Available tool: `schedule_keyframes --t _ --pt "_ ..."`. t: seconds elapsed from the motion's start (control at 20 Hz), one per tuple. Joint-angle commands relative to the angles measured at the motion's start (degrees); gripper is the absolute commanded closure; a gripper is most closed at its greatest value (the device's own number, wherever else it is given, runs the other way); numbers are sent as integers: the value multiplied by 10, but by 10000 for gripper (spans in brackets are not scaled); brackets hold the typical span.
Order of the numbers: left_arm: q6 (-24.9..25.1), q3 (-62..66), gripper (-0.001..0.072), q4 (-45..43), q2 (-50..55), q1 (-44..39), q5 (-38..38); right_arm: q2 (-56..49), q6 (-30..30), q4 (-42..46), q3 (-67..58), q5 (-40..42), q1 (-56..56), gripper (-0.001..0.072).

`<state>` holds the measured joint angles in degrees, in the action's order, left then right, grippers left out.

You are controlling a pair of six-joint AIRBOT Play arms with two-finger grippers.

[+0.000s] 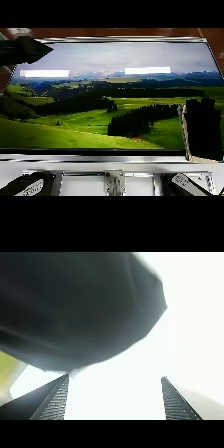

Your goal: Fold the shirts.

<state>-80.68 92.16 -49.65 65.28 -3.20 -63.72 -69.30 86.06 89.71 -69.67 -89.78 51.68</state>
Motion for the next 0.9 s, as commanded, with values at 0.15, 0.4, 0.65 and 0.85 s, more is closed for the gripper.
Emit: schedule_keyframes --t 0.15,0.4,0.65,0.85 --pt "-109 0 639 -393 86 -108 -225 90 -37 -120 -40 196 -236 28" --pt "-122 0 36 -403 156 -156 -236 16 -11 -76 -40 18 -372 27" --pt "-122 -12 37 -403 158 -158 -240 1 -10 -96 -40 3 -386 27" --pt "-122 -17 36 -403 158 -158 -239 1 -10 -97 -40 3 -386 27"
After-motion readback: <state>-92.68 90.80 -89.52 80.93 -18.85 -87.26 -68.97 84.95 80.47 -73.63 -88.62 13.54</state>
